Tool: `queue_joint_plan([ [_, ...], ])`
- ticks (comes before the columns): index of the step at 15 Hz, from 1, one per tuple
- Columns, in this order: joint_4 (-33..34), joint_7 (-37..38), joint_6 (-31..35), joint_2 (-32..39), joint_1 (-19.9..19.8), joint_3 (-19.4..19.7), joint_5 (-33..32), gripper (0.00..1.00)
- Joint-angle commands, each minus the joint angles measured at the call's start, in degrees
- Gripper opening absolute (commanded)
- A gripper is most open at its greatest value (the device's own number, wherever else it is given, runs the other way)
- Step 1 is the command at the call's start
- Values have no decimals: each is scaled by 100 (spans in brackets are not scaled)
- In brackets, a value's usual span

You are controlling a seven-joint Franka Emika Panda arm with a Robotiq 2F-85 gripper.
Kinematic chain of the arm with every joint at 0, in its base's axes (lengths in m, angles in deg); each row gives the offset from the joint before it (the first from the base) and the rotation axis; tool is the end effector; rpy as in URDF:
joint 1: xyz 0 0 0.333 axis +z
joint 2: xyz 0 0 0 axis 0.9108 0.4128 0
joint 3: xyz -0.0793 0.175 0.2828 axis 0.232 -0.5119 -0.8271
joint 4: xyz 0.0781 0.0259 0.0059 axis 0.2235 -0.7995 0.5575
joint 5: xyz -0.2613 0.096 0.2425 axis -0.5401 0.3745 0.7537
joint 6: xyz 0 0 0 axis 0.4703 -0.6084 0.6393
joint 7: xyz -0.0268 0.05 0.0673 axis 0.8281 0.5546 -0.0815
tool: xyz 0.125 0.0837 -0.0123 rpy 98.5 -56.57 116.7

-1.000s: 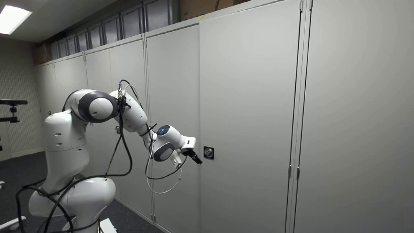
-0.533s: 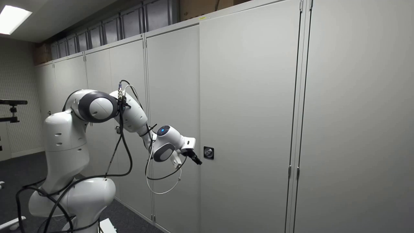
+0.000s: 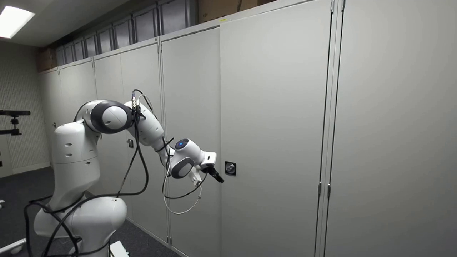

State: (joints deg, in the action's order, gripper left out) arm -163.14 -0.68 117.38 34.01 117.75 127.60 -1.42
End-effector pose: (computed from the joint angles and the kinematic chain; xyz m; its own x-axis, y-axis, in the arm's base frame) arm 0.5299 0.0339 0.3943 0.6662 -0.3098 0.6784 -0.1848 -0.9498 -0.2523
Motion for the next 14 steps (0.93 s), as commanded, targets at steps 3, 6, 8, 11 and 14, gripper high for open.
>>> queue_joint_plan([
  [3, 645, 238, -289, 560, -1115, -1156, 13, 100],
  [6, 920, 270, -307, 823, -1297, -1382, 30, 100],
  [8, 1101, 311, -281, 1026, -1509, -1611, 25, 100],
  [11, 1371, 342, -215, 1320, -1961, -2070, 20, 100],
  [14, 1638, 323, -137, 1592, -2521, -2606, 10, 100],
])
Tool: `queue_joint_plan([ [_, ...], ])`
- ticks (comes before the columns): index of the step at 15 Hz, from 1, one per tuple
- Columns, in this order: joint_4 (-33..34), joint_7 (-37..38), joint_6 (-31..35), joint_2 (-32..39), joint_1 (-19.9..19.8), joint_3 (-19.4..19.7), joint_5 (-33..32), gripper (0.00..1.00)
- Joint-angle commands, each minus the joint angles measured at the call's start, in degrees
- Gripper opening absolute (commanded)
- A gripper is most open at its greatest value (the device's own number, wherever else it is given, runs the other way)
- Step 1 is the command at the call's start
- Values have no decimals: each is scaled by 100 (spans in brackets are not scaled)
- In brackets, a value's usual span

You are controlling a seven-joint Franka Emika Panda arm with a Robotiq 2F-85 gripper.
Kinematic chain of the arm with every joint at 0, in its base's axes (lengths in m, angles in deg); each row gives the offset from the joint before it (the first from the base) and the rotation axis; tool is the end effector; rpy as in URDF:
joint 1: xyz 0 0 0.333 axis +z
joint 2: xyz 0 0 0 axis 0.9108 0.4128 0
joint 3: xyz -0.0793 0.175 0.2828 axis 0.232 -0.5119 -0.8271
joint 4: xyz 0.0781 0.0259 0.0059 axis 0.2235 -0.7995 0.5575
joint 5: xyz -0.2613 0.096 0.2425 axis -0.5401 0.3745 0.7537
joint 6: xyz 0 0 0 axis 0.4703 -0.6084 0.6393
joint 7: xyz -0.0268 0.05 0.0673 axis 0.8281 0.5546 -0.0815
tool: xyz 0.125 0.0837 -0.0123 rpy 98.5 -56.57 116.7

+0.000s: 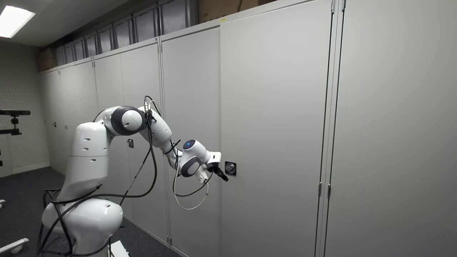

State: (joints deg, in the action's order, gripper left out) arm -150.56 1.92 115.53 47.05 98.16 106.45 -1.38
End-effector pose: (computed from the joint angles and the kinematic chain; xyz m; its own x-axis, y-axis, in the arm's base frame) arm 0.5975 0.0694 0.3725 0.6748 -0.2672 0.6879 -0.1779 -0.9636 -0.1998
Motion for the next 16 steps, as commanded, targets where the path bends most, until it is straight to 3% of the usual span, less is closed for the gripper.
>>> queue_joint_plan([
  [1, 473, 63, 82, 391, -791, -726, 5, 100],
  [3, 649, 154, 184, 566, -1372, -1309, -178, 100],
  [9, 1031, 50, 675, 1106, -2570, -2599, -292, 100],
  [15, 1063, 68, 1317, 1414, -3335, -3339, -770, 100],
  [16, 1288, 101, 1053, 1390, -3435, -3347, -919, 100],
])
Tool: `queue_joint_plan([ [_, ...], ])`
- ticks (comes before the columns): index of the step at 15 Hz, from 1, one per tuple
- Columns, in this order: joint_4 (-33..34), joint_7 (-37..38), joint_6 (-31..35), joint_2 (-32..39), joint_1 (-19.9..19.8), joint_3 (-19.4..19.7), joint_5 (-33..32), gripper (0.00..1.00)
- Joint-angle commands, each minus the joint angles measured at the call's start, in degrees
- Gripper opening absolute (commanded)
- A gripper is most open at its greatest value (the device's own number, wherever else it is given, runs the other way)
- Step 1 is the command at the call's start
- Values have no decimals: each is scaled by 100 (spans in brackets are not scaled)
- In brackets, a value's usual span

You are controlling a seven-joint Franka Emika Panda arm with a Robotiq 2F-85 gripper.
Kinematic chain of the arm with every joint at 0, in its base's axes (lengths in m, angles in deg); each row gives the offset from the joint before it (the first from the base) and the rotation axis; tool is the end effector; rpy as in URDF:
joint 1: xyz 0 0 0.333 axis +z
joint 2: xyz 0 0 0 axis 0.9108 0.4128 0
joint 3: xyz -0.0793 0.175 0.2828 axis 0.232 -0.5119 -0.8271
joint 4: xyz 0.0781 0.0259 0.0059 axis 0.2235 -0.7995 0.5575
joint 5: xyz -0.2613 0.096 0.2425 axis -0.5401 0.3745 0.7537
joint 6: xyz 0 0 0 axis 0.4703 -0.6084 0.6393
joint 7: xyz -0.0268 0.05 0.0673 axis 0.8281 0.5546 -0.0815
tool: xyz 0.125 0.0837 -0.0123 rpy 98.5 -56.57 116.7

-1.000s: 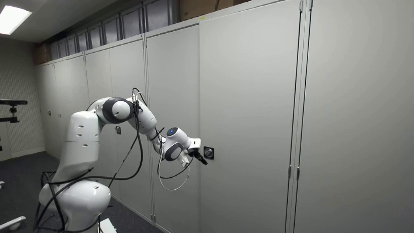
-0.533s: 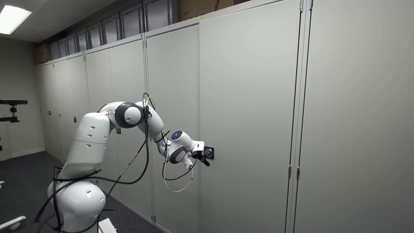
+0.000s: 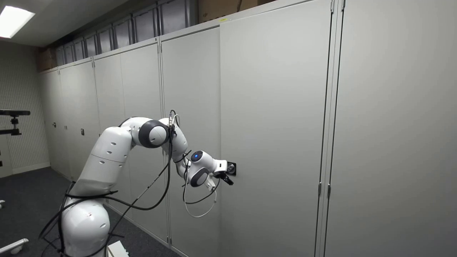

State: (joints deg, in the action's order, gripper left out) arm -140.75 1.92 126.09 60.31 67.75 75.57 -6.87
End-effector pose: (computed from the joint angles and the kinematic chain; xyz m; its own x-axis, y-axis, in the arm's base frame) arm 0.6571 0.0726 0.3212 0.6199 -0.2892 0.7295 -0.1179 -0.9534 -0.2778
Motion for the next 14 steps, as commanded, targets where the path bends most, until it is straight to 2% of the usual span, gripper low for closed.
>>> queue_joint_plan([
  [1, 319, 106, 5, 85, -498, -348, -461, 100],
  [6, 627, 172, -27, 148, -1130, -869, -904, 100],
  [10, 637, 202, -31, 197, -1633, -1357, -1141, 100],
  [14, 561, 174, -32, 293, -1964, -1729, -1186, 100],
])
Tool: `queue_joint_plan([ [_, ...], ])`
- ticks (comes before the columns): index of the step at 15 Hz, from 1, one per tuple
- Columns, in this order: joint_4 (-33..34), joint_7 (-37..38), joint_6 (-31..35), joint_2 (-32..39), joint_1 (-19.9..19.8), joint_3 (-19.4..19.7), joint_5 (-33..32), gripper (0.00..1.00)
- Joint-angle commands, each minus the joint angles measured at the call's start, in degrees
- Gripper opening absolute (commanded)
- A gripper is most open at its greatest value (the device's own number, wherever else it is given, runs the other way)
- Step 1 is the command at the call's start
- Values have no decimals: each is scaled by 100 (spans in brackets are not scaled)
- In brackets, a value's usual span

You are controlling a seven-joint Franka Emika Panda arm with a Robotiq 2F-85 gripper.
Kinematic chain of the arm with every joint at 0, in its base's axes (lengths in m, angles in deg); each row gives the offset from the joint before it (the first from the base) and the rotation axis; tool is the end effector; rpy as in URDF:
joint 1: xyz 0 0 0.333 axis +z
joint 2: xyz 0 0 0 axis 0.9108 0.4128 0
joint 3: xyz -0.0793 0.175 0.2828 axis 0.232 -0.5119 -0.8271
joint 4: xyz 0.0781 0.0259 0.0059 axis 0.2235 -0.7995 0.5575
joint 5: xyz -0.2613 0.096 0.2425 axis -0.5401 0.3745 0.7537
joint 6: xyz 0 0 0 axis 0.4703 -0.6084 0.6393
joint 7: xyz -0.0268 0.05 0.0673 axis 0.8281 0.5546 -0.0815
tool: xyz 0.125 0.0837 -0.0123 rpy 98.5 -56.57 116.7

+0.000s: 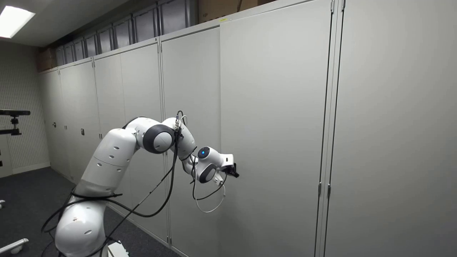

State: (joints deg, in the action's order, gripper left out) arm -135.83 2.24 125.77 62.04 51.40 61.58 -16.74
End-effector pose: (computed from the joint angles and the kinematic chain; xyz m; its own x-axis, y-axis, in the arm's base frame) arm 0.6837 0.0474 0.3573 0.5712 -0.2756 0.7732 -0.0350 -0.9493 -0.3125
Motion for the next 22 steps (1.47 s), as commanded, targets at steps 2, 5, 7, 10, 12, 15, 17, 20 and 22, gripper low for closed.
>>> queue_joint_plan([
  [2, 70, 114, 0, 175, -449, -475, -207, 100],
  [5, 77, 111, 0, 237, -615, -716, -217, 100],
  [7, 71, 93, 0, 237, -694, -848, -220, 100],
  [10, 65, 75, 0, 237, -732, -977, -179, 100],
  [12, 44, 77, 0, 256, -740, -1043, -166, 100],
  [15, 56, 56, 0, 301, -688, -1048, -128, 100],
  [17, 71, 53, 0, 344, -666, -1030, -96, 100],
  [20, 102, 54, 0, 415, -674, -1045, -105, 98],
  [22, 122, 50, 0, 415, -659, -1033, -96, 97],
])
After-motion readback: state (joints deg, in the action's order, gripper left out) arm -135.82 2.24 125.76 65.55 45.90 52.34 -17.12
